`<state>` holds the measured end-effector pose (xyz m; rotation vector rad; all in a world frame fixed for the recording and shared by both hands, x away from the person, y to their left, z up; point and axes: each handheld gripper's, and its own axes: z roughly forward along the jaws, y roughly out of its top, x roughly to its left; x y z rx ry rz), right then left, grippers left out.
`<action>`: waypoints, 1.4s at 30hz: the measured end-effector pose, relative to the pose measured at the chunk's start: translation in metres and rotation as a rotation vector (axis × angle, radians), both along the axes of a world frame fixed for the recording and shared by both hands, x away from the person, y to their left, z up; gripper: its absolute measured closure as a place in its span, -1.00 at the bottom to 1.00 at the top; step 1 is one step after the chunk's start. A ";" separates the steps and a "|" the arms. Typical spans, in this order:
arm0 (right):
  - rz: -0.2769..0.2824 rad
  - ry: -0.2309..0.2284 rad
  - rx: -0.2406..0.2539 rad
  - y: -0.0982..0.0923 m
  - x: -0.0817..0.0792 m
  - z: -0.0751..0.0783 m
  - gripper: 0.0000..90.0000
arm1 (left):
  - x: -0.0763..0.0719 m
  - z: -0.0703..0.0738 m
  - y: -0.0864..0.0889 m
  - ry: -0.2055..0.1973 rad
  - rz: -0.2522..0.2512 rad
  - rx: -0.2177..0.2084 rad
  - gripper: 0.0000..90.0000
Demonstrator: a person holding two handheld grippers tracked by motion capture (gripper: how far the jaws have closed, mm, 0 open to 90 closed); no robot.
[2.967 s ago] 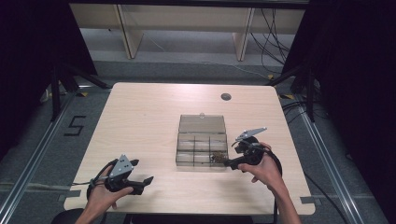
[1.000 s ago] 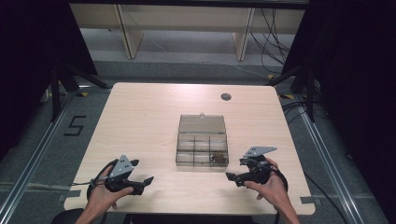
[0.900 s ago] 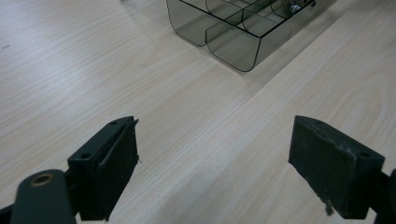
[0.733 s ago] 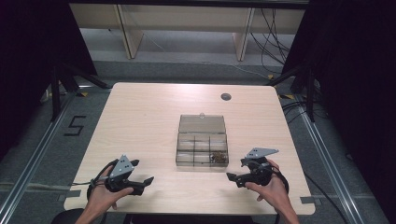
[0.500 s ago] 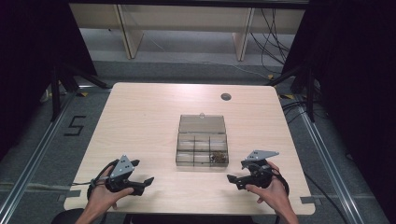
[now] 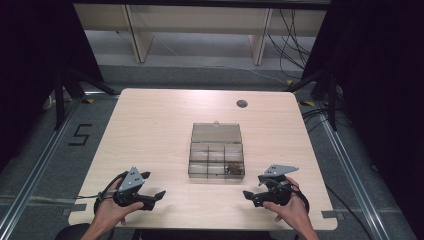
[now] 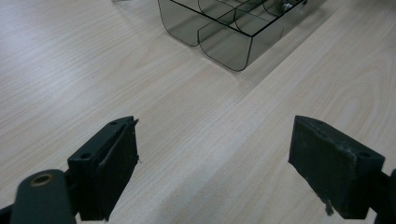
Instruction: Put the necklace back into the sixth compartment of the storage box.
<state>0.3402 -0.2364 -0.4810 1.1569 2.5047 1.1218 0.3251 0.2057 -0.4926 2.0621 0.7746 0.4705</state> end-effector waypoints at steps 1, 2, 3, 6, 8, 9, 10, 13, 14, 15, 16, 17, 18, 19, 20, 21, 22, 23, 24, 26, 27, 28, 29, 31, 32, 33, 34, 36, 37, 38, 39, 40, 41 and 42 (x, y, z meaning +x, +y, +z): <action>-0.001 0.005 -0.002 0.000 -0.001 0.000 -0.63 | 0.000 0.000 -0.001 0.001 0.002 -0.009 -0.67; -0.003 -0.001 -0.002 0.000 -0.001 0.000 -0.63 | 0.000 0.000 0.000 0.000 -0.008 0.011 -0.67; -0.002 -0.006 0.004 -0.001 -0.002 -0.001 -0.63 | -0.001 0.000 -0.001 0.006 0.003 0.007 -0.67; -0.023 -0.005 0.027 0.001 -0.004 -0.004 -0.63 | -0.002 -0.001 -0.003 0.014 0.001 -0.017 -0.67; -0.003 -0.005 -0.004 -0.002 -0.004 -0.002 -0.63 | -0.002 -0.001 -0.003 0.015 -0.007 -0.022 -0.67; -0.007 0.002 -0.002 -0.002 -0.004 -0.002 -0.63 | -0.002 -0.002 -0.003 0.016 -0.007 -0.023 -0.67; -0.006 0.001 -0.002 -0.002 -0.005 -0.002 -0.63 | -0.002 -0.001 -0.003 0.016 -0.008 -0.022 -0.67; -0.002 0.005 0.000 -0.001 -0.007 -0.003 -0.63 | -0.002 -0.001 -0.003 0.019 -0.004 -0.027 -0.67; -0.002 0.003 -0.002 -0.002 -0.007 -0.003 -0.63 | -0.002 -0.001 -0.002 0.018 -0.015 -0.005 -0.67; -0.007 -0.009 0.003 -0.002 -0.008 -0.004 -0.63 | -0.002 -0.001 -0.002 0.017 -0.016 -0.006 -0.67; -0.015 0.021 0.012 -0.001 -0.010 -0.003 -0.63 | -0.002 -0.001 -0.003 0.022 -0.014 -0.009 -0.67; -0.019 0.019 0.016 0.000 -0.011 -0.004 -0.63 | -0.003 -0.002 -0.005 0.018 -0.012 -0.025 -0.67; -0.019 0.019 0.016 0.000 -0.011 -0.004 -0.63 | -0.003 -0.002 -0.005 0.018 -0.012 -0.025 -0.67; -0.010 0.003 -0.003 -0.002 -0.010 -0.004 -0.63 | -0.004 -0.002 -0.005 0.034 -0.005 -0.034 -0.67; 0.000 -0.008 -0.001 -0.002 -0.011 -0.004 -0.63 | -0.003 -0.001 -0.005 0.020 -0.015 -0.021 -0.67; 0.000 -0.008 -0.001 -0.002 -0.011 -0.004 -0.63 | -0.003 -0.001 -0.005 0.017 -0.018 -0.021 -0.67; -0.007 -0.007 0.005 -0.002 -0.012 -0.005 -0.63 | -0.003 -0.001 -0.004 0.015 -0.026 -0.007 -0.67; -0.011 0.000 0.003 -0.002 -0.012 -0.005 -0.63 | -0.004 -0.002 -0.006 0.030 -0.008 -0.032 -0.67; -0.015 0.000 -0.003 -0.001 -0.014 -0.006 -0.63 | -0.003 -0.001 -0.005 0.017 -0.022 -0.016 -0.67; -0.003 0.003 -0.006 -0.001 -0.015 -0.007 -0.63 | -0.004 -0.002 -0.006 0.017 -0.022 -0.003 -0.67; -0.003 0.003 -0.006 -0.001 -0.015 -0.007 -0.63 | -0.004 -0.002 -0.006 0.017 -0.022 -0.003 -0.67; -0.004 -0.001 -0.008 -0.001 -0.016 -0.008 -0.63 | -0.004 -0.002 -0.007 0.024 -0.018 -0.011 -0.67; 0.003 -0.002 -0.006 0.000 -0.016 -0.008 -0.63 | -0.004 -0.002 -0.007 0.019 -0.030 -0.001 -0.67; 0.006 -0.002 -0.002 0.000 -0.016 -0.008 -0.63 | -0.005 -0.002 -0.008 0.023 -0.027 -0.015 -0.67; 0.003 -0.007 -0.004 0.000 -0.017 -0.008 -0.63 | -0.005 -0.003 -0.008 0.029 -0.029 -0.019 -0.67; 0.002 -0.012 -0.006 -0.001 -0.018 -0.008 -0.63 | -0.004 -0.003 -0.008 0.026 -0.033 -0.016 -0.67; 0.002 -0.012 -0.006 -0.001 -0.018 -0.008 -0.63 | -0.004 -0.003 -0.008 0.025 -0.033 -0.016 -0.67; 0.031 0.000 0.017 -0.002 -0.017 -0.009 -0.63 | -0.004 -0.003 -0.008 0.026 -0.034 -0.016 -0.67; 0.031 0.000 0.017 -0.002 -0.017 -0.009 -0.63 | -0.004 -0.003 -0.008 0.027 -0.034 -0.017 -0.67; 0.025 0.004 0.014 -0.002 -0.018 -0.009 -0.63 | -0.005 -0.004 -0.009 0.034 -0.026 -0.028 -0.67; 0.011 -0.016 0.005 -0.002 -0.019 -0.009 -0.63 | -0.005 -0.004 -0.009 0.020 -0.033 -0.018 -0.67; 0.015 -0.021 0.001 -0.002 -0.020 -0.009 -0.63 | -0.005 -0.003 -0.009 0.024 -0.037 -0.005 -0.67; 0.015 -0.021 0.001 -0.002 -0.020 -0.009 -0.63 | -0.005 -0.003 -0.009 0.024 -0.037 -0.005 -0.67; -0.002 -0.016 0.000 -0.003 -0.022 -0.009 -0.63 | -0.005 -0.002 -0.008 0.029 -0.052 0.011 -0.67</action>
